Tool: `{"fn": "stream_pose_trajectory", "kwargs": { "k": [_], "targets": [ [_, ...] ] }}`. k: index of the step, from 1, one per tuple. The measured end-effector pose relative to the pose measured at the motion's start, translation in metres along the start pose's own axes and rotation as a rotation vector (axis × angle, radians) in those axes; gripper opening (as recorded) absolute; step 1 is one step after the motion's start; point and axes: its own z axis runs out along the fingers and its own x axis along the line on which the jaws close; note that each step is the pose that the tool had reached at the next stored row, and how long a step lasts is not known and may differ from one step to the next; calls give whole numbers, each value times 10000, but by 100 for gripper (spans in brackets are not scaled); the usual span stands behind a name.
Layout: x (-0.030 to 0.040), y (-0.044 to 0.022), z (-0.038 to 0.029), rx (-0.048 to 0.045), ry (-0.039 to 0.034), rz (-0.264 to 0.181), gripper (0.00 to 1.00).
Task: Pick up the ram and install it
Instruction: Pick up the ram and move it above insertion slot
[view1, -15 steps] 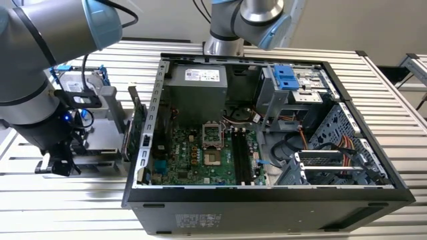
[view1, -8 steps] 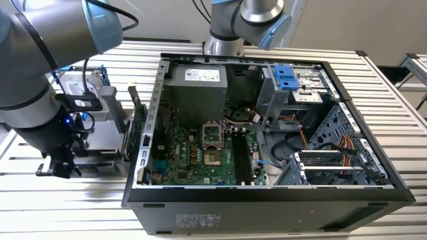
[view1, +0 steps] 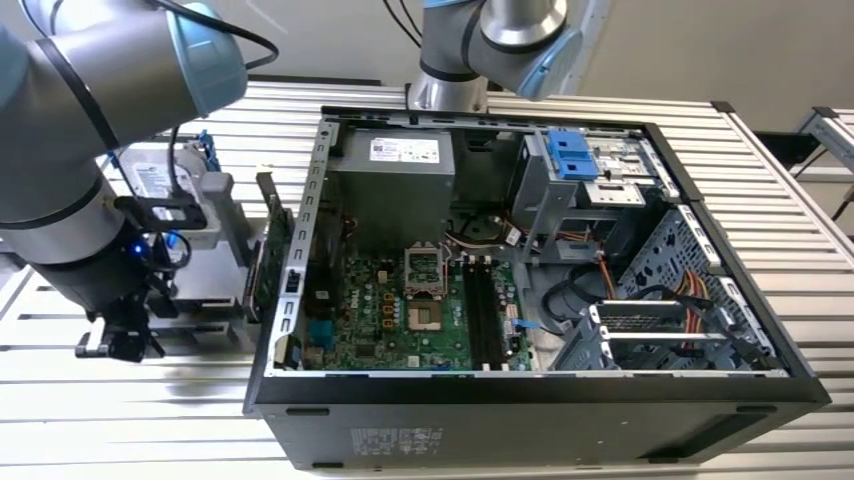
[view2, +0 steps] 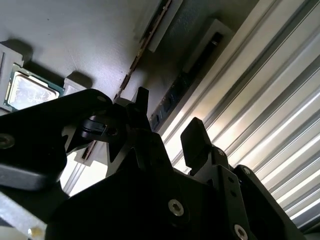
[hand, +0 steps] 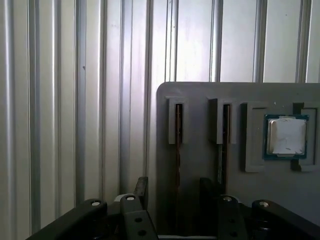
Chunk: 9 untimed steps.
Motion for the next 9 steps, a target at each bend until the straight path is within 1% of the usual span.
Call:
{"fn": "stream_pose_trajectory", "kwargs": {
  "k": [5,9],
  "targets": [
    [1,0,25,0,0,26,100],
    [-1,0,30,1,0,29,100]
  ]
}}
